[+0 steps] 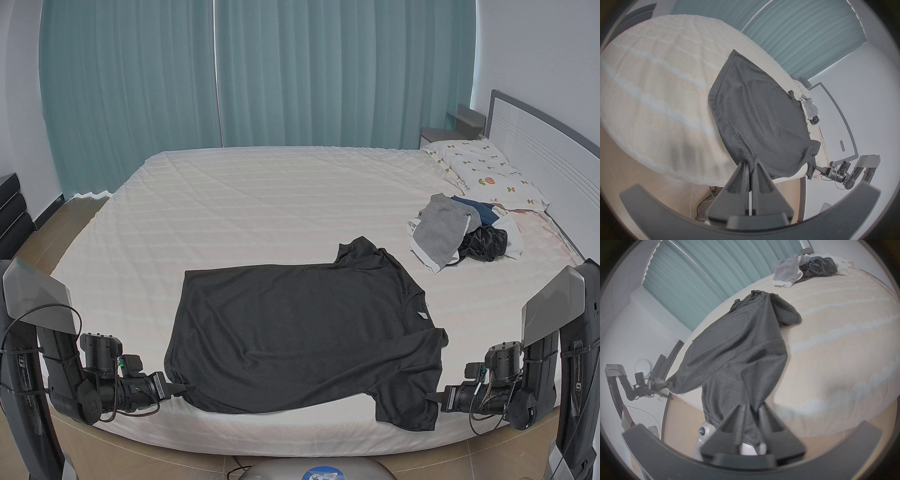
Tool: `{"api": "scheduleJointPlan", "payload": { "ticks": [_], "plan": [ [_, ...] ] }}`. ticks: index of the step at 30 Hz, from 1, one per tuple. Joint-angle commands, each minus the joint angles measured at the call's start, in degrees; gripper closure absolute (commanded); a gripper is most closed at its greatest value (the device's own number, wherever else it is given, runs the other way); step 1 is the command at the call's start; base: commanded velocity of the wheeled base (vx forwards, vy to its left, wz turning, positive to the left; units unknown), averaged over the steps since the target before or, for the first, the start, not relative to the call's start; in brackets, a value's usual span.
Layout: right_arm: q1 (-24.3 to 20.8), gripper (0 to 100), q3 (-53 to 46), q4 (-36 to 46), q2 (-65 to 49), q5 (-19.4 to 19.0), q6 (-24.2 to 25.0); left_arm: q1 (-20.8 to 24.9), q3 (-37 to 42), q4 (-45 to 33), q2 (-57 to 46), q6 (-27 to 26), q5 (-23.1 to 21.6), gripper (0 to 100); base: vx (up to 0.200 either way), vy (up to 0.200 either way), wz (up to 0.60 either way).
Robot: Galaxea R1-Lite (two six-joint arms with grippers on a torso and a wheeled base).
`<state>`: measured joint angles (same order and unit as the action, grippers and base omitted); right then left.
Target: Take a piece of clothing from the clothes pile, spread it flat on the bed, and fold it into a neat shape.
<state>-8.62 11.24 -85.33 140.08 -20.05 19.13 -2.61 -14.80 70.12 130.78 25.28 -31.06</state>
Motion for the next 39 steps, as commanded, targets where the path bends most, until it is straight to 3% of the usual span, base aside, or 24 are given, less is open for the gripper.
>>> {"api": "scheduleJointPlan", "payload": {
  "ticks": [1, 8, 14, 17, 22, 28, 29, 32, 39],
  "plan": [
    [1.24, 100, -2.36, -2.29, -0.16, -0.16, -0.14, -0.12, -0.05, 0.02, -0.09, 0.12, -0.05, 100, 0.000, 0.000, 0.00],
    [3.61, 100, -6.05, -4.14, -2.88, -1.83, -0.93, -0.12, 0.39, 0.02, 0.00, -0.59, 0.30, 100, 0.000, 0.000, 0.00],
    [5.10, 100, -10.98, -4.14, -6.14, -8.51, -6.73, -1.35, 0.82, 0.02, -1.14, -0.41, 1.71, 100, 0.000, 0.000, 0.00],
    [5.45, 100, -11.24, -4.14, -6.22, -8.77, -8.93, -1.35, 0.91, 0.02, -1.49, -1.03, 5.13, 100, 0.000, 0.000, 0.00],
    [6.07, 100, -11.24, -3.96, -6.31, -8.34, -9.46, -0.99, 2.06, 1.69, -1.49, -5.68, 11.20, 100, 0.000, 0.000, 0.00],
    [6.07, 100, -11.24, 4.30, -10.44, -8.34, -13.06, -0.29, 5.57, 3.97, -1.67, -10.08, 11.46, 100, 0.000, 0.000, 0.00],
    [6.16, 100, -11.24, 8.69, -12.73, -8.34, -16.05, 0.24, 7.33, 5.99, -1.85, -11.13, 11.46, 100, 0.000, 0.000, 0.00],
    [6.16, 100, -11.24, 12.56, -14.66, -8.34, -18.69, 0.59, 9.70, 9.07, -1.41, -12.98, 11.55, 100, 0.000, 0.000, 0.00],
    [7.04, 100, -11.24, 13.53, -15.10, -8.34, -20.01, 0.50, 14.45, 11.00, 0.35, -22.65, 11.64, 100, 0.000, 0.000, 0.00]
  ]
}}
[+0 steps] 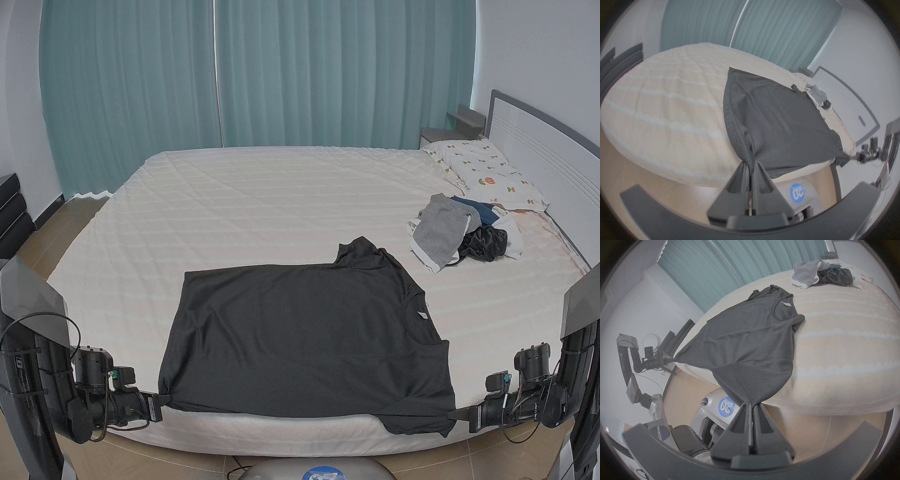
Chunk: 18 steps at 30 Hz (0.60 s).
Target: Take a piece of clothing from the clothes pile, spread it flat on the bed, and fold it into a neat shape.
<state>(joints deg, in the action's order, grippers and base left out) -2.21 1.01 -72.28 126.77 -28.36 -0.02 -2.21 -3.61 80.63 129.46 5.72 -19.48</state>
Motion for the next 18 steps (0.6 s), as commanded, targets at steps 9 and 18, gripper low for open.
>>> {"api": "scheduleJointPlan", "payload": {
  "ticks": [9, 18],
  "plan": [
    [0.10, 100, -1.01, 9.70, -6.62, -0.03, -3.93, -0.43, 3.34, 1.11, 6.06, -7.56, 5.33, 100, 0.000, 0.000, 0.00],
    [-0.17, 100, -1.01, 16.03, -7.85, 0.23, -5.69, -0.87, 3.43, -3.90, 4.48, -10.82, 5.42, 100, 0.000, 0.000, 0.00]
  ]
}}
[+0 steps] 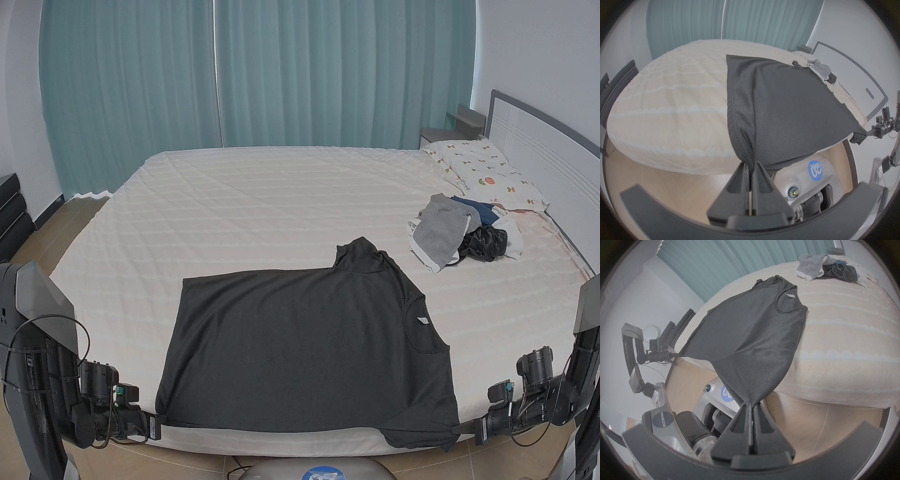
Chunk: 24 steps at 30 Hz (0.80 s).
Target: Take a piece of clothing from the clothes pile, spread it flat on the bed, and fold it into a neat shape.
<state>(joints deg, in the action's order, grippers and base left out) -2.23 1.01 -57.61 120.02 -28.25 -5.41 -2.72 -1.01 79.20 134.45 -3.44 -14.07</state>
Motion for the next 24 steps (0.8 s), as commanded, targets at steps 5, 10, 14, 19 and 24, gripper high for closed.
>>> {"api": "scheduleJointPlan", "payload": {
  "ticks": [5, 10, 14, 19, 24],
  "plan": [
    [-0.23, 100, -1.01, 3.38, -1.63, 0.30, -1.18, -0.97, 0.84, -8.63, -3.58, -5.79, 0.09, 100, 0.000, 0.000, 0.00],
    [-0.76, 100, -1.01, 7.52, -3.39, 0.65, -2.59, -1.32, 0.75, -14.16, -6.92, -7.64, 0.09, 100, 0.000, 0.000, 0.00],
    [-1.72, 100, -1.01, 10.24, -5.14, 0.91, -2.85, -2.03, 0.75, -16.01, -7.10, -10.01, 0.09, 100, 0.000, 0.000, 0.00],
    [-1.72, 100, -0.57, 10.15, -5.85, 1.79, -2.94, -2.47, 0.66, -15.83, -8.41, -9.66, -0.26, 100, 0.000, 0.000, 0.00],
    [-1.02, 100, 1.71, 10.50, -9.89, 1.70, -2.41, -2.12, -1.80, -15.75, -13.34, -1.40, -1.14, 100, 0.000, 0.000, 0.00]
  ]
}}
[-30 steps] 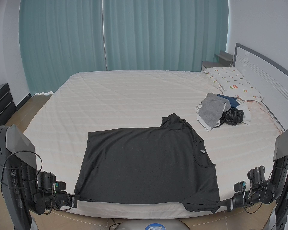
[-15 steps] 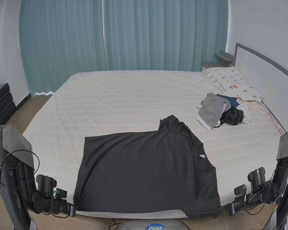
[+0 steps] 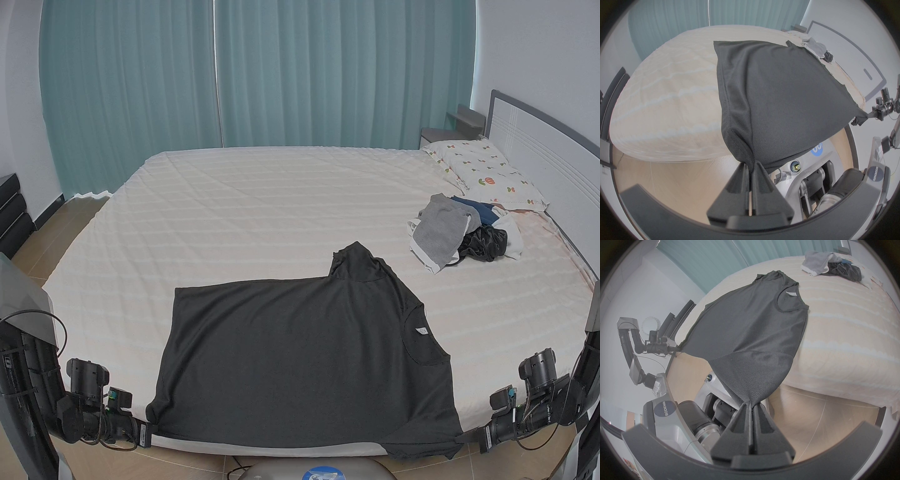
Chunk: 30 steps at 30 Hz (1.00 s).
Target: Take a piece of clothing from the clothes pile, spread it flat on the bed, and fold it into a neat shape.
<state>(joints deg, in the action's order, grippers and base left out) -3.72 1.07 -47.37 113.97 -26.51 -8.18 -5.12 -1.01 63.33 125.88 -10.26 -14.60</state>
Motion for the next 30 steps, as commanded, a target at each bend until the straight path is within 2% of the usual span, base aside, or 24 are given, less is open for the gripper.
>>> {"api": "scheduleJointPlan", "payload": {
  "ticks": [1, 2, 3, 5, 6, 7, 12, 15, 18, 24, 26, 30],
  "plan": [
    [0.47, 100, 2.27, 0.26, -4.46, -0.12, 0.45, 0.55, -2.68, 0.21, -5.82, 8.24, -1.04, 100, 0.000, 0.000, 0.00],
    [0.47, 100, 2.35, 0.26, -4.55, -0.12, 0.45, 0.55, -2.77, 0.21, -6.00, 8.68, -1.04, 100, 0.000, 0.000, 0.00],
    [0.64, 100, 3.59, -0.09, -5.25, -0.56, 1.59, 1.60, -4.61, 0.13, -7.84, 14.48, -2.01, 100, 0.000, 0.000, 0.00],
    [1.08, 100, 5.61, -0.53, -5.60, -0.73, 4.49, 2.22, -6.63, 0.13, -8.90, 19.67, -2.01, 100, 0.000, 0.000, 0.00],
    [1.17, 100, 5.78, -0.53, -5.60, -0.73, 4.66, 2.22, -6.81, 0.13, -8.99, 19.93, -1.92, 100, 0.000, 0.000, 0.00],
    [1.61, 100, 7.54, -0.53, -6.04, -0.82, 7.21, 2.31, -8.22, 0.04, -9.34, 22.74, -1.83, 100, 0.000, 0.000, 0.00],
    [2.49, 100, 11.67, -0.62, -7.01, -1.00, 15.39, 2.22, -12.08, -0.66, -10.04, 29.34, -1.30, 100, 0.000, 0.000, 0.00],
    [2.49, 100, 13.43, -0.70, -7.09, -1.00, 18.29, 2.22, -13.49, -0.93, -10.74, 33.03, -1.22, 100, 0.000, 0.000, 0.00],
    [2.58, 100, 13.87, -2.02, -6.83, -1.00, 20.05, 2.31, -14.46, -2.33, -11.27, 34.35, -1.22, 100, 0.000, 0.000, 0.00],
    [2.84, 100, 13.69, -8.88, -6.04, -0.91, 24.44, 2.22, -21.14, -13.50, -12.85, 40.32, -0.16, 100, 0.000, 0.000, 0.00],
    [2.84, 100, 13.25, -10.81, -5.86, -1.00, 26.55, 2.31, -24.83, -21.49, -14.70, 43.66, 0.10, 100, 0.000, 0.000, 0.00],
    [2.84, 100, 13.25, -10.99, -5.95, -1.00, 26.72, 2.57, -28.87, -31.95, -16.02, 44.19, 0.01, 100, 0.000, 0.000, 0.00]
  ]
}}
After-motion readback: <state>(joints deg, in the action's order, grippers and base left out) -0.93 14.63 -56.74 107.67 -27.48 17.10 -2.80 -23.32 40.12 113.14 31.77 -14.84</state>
